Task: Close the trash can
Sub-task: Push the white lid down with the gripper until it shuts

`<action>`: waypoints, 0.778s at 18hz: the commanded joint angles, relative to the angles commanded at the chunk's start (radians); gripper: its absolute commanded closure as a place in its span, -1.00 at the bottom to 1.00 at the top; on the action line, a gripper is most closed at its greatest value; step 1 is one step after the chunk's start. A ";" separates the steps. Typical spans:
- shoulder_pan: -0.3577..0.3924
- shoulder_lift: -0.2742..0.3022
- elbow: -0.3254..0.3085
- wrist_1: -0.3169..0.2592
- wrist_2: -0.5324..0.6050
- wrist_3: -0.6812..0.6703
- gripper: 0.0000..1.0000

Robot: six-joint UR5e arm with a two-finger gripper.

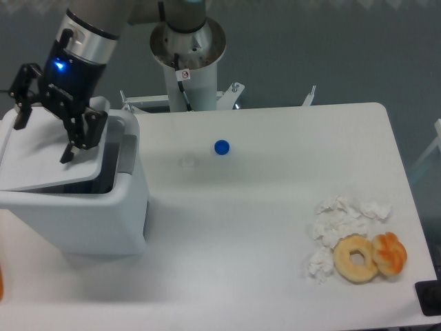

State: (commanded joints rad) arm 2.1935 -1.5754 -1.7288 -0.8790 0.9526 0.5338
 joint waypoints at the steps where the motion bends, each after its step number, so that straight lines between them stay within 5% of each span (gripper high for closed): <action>1: 0.003 0.000 -0.002 0.000 0.000 0.006 -1.00; 14: 0.034 0.003 -0.002 -0.026 0.008 0.014 -1.00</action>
State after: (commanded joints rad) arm 2.2273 -1.5723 -1.7303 -0.9050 0.9603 0.5476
